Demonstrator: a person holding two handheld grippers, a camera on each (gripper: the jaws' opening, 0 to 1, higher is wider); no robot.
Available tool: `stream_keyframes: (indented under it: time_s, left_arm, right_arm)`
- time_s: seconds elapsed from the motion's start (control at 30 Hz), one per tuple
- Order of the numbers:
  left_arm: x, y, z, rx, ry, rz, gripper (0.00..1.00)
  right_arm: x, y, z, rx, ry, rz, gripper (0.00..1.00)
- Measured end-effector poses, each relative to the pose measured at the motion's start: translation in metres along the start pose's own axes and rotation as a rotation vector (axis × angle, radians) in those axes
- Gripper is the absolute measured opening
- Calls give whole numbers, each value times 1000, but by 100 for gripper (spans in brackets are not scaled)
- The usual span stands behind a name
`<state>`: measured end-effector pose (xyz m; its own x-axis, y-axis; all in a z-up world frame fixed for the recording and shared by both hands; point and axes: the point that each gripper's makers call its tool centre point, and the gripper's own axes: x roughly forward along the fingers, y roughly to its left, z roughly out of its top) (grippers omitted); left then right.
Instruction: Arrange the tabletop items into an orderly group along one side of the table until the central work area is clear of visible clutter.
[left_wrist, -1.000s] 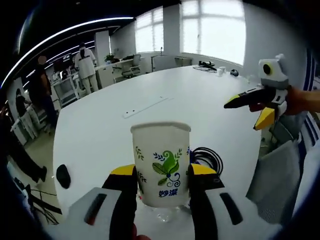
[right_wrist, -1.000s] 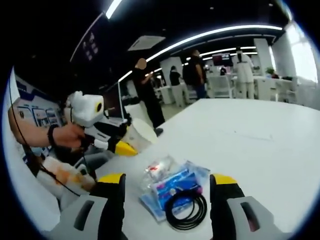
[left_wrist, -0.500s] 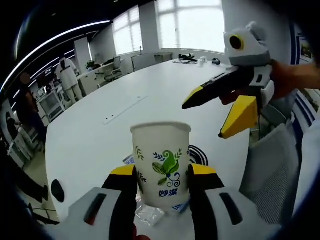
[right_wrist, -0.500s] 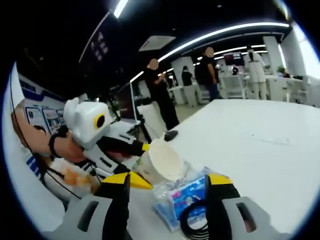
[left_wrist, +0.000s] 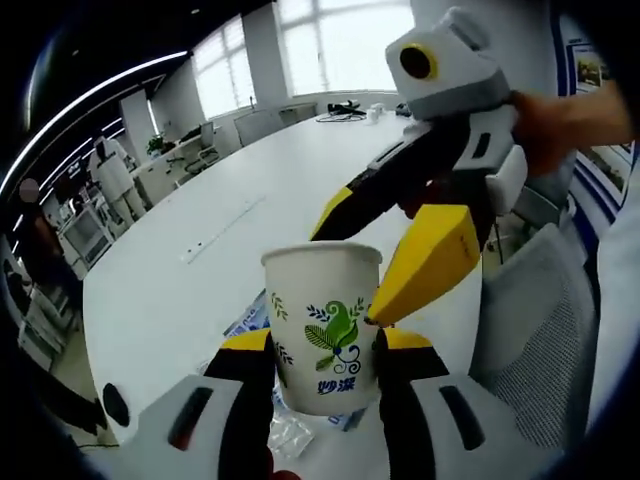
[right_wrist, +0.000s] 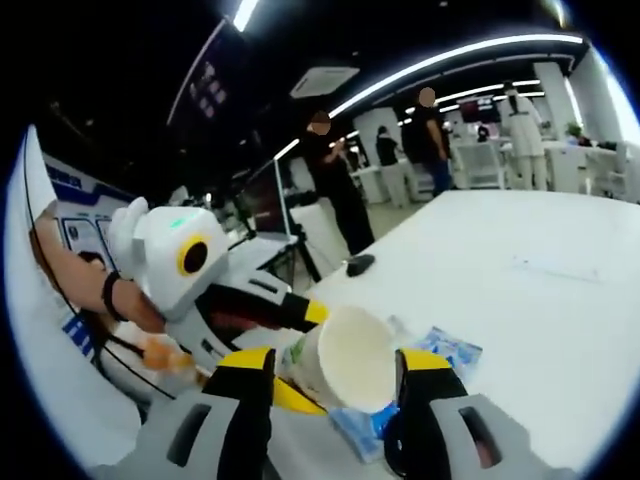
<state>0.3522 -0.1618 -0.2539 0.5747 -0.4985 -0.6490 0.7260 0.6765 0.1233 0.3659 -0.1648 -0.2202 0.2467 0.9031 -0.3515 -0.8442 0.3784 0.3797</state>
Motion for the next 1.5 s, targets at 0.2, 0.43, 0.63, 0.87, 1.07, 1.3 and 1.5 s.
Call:
stream_keyframes:
  time_s: [0.2, 0.43, 0.63, 0.87, 1.07, 1.3, 1.5]
  left_arm:
    - [2, -3, -1, 42, 3, -14, 39]
    - [4, -4, -3, 86, 7, -27, 39]
    - [5, -10, -1, 135, 6, -45, 39]
    - [5, -15, -2, 149, 9, -55, 39]
    - [6, -18, -8, 160, 25, -57, 39]
    - [7, -16, -11, 145, 26, -47, 39]
    - [6, -16, -12, 137, 29, -38, 39]
  right_arm:
    - [3, 6, -8, 10, 16, 28, 38]
    - [6, 11, -10, 30, 14, 59, 28]
    - [5, 25, -9, 40, 19, 92, 18]
    - [5, 34, -9, 44, 18, 130, 4]
    - [7, 40, -15, 50, 29, 135, 1]
    - [11, 36, -21, 50, 50, 123, 0]
    - [13, 35, -25, 49, 61, 116, 0]
